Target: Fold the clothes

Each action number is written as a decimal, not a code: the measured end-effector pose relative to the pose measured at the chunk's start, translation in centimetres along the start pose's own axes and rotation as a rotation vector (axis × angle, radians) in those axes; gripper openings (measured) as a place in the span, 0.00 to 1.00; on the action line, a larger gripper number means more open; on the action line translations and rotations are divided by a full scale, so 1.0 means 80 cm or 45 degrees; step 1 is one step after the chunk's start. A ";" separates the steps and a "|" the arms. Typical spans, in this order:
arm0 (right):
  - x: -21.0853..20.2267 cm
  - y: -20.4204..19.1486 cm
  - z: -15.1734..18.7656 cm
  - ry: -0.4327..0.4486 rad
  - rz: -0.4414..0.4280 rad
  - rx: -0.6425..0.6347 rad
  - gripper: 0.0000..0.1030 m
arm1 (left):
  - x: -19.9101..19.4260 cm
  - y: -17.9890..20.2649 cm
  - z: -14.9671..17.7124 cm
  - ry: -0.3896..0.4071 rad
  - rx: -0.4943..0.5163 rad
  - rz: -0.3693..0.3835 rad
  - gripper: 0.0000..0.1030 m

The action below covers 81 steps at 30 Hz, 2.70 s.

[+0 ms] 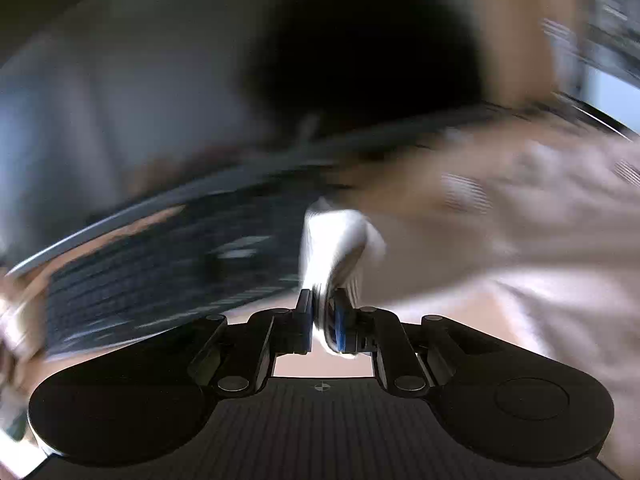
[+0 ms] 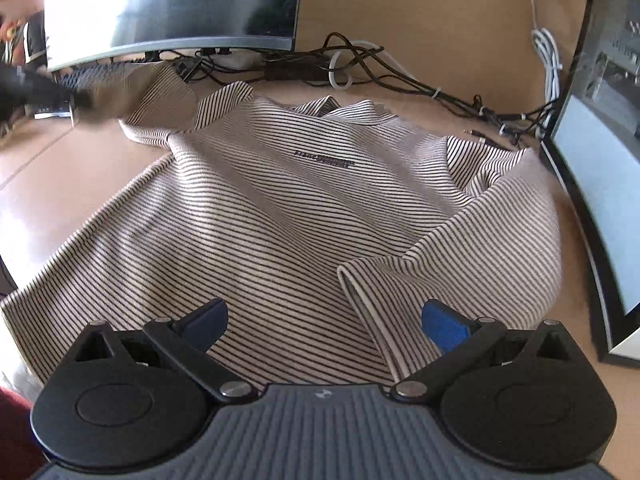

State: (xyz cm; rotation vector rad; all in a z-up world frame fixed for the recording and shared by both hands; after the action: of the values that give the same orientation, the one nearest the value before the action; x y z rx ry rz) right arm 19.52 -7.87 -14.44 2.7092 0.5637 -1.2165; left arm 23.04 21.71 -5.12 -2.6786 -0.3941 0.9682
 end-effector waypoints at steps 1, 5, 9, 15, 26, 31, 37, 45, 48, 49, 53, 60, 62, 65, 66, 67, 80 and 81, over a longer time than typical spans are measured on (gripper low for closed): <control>0.001 -0.001 0.000 -0.006 0.014 -0.021 1.00 | 0.009 -0.023 -0.003 -0.017 -0.063 -0.051 0.12; 0.004 -0.001 0.000 -0.043 0.117 -0.157 0.99 | 0.029 -0.074 0.001 -0.104 -0.291 -0.073 0.17; 0.001 0.012 -0.002 -0.061 0.186 -0.206 0.96 | 0.019 -0.076 0.000 -0.132 -0.430 0.047 0.52; 0.000 0.043 -0.019 -0.119 0.117 -0.075 0.30 | -0.014 -0.002 -0.013 -0.202 -0.493 0.409 0.83; -0.130 0.204 -0.208 0.410 0.253 0.269 0.10 | -0.075 0.192 -0.003 -0.310 -0.331 0.935 0.94; -0.117 0.182 -0.279 0.516 -0.061 0.352 0.10 | -0.078 0.223 0.000 -0.305 -0.342 0.945 0.95; -0.021 0.098 -0.311 0.433 -0.285 0.253 0.10 | -0.070 0.226 0.008 -0.351 -0.375 0.932 0.96; 0.012 0.059 -0.307 0.486 -0.428 0.219 0.61 | -0.051 0.222 0.020 -0.443 -0.456 0.911 0.97; 0.003 0.079 -0.284 0.501 -0.390 0.244 0.84 | -0.051 0.218 0.001 -0.398 -0.486 0.936 0.97; 0.001 0.087 -0.273 0.497 -0.374 0.257 0.95 | -0.047 0.216 -0.009 -0.379 -0.502 0.930 0.97; 0.002 0.116 -0.210 0.431 -0.308 0.342 1.00 | -0.025 0.211 -0.050 -0.299 -0.549 0.874 0.90; 0.027 0.117 -0.053 0.159 -0.258 0.377 1.00 | 0.045 0.239 -0.084 -0.292 -0.450 0.649 0.73; 0.037 0.111 -0.024 0.097 -0.265 0.398 1.00 | 0.063 0.248 -0.083 -0.310 -0.414 0.587 0.70; 0.049 0.110 0.001 0.059 -0.284 0.472 1.00 | 0.076 0.268 -0.078 -0.347 -0.360 0.577 0.43; 0.048 0.108 0.003 0.083 -0.272 0.463 1.00 | 0.078 0.275 -0.078 -0.330 -0.332 0.553 0.34; 0.048 0.106 0.004 0.096 -0.260 0.452 1.00 | 0.076 0.281 -0.080 -0.288 -0.282 0.535 0.22; 0.057 0.085 -0.003 0.028 -0.096 0.358 1.00 | 0.092 0.240 -0.062 -0.238 -0.155 0.389 0.23; 0.059 0.084 -0.005 0.019 -0.086 0.359 1.00 | 0.091 0.238 -0.061 -0.227 -0.163 0.399 0.24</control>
State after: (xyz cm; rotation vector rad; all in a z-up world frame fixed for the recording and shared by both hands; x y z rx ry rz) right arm 25.22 -12.65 -17.97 2.9529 0.5250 -1.3894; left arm 34.69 5.75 -12.12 -2.8343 -0.0704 1.3183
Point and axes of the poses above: each gripper's, at about its wrist camera, not at the fingertips, and x roughly the way its jaws point, y to its right, z to its underside, the point moved 7 cm from there along x, roughly the way its jaws point, and after that the axes turned 10 degrees about -z, right-handed, at the moved point
